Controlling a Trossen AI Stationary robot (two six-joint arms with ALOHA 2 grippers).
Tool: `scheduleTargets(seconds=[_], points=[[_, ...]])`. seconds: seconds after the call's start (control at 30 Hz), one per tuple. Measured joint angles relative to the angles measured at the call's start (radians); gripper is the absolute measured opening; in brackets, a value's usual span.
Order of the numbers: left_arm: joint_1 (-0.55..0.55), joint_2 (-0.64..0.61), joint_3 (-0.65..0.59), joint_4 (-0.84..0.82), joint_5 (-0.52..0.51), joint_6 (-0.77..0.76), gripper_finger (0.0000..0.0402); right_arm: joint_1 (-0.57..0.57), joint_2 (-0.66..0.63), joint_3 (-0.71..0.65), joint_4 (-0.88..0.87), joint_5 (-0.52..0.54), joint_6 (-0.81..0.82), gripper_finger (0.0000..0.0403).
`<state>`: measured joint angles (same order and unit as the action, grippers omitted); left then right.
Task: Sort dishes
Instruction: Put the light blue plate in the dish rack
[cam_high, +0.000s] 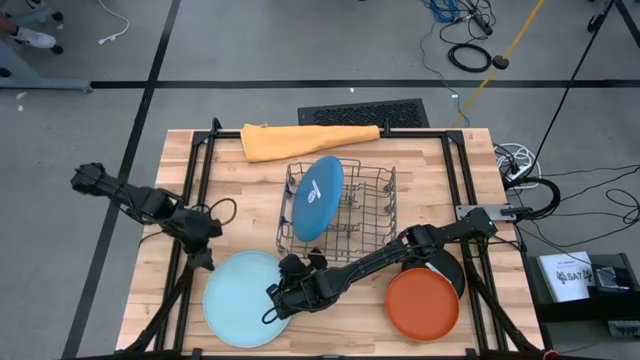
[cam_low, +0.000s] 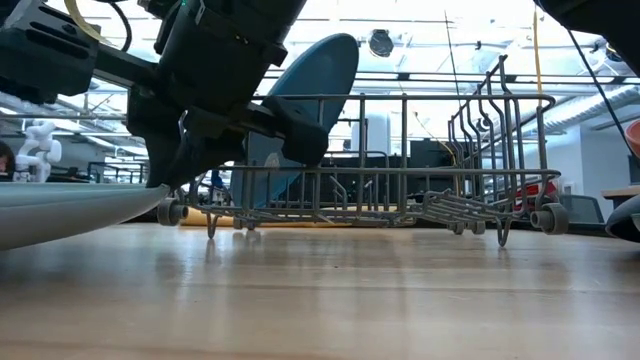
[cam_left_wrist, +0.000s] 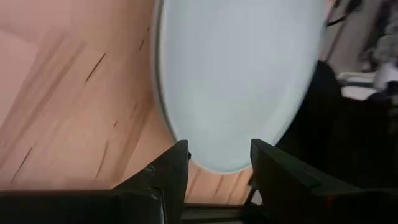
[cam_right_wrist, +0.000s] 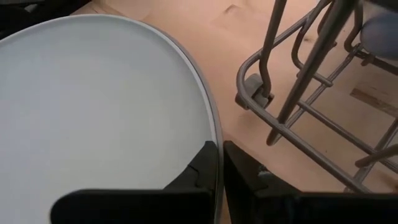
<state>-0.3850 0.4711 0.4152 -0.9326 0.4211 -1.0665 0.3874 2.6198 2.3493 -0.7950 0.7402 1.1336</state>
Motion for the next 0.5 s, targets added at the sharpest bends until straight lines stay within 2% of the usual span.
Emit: scheduleTargets(seconds=[0.23, 0.5], points=[[-0.061, 0.189, 0.000, -0.009, -0.025, 0.030, 0.0173, 0.000, 0.000, 0.000, 0.007, 0.022, 0.001, 0.0006], [-0.110, 0.266, 0.000, 0.045, -0.091, 0.033, 0.0173, 0.000, 0.000, 0.000, 0.009, 0.023, -0.009, 0.0006]])
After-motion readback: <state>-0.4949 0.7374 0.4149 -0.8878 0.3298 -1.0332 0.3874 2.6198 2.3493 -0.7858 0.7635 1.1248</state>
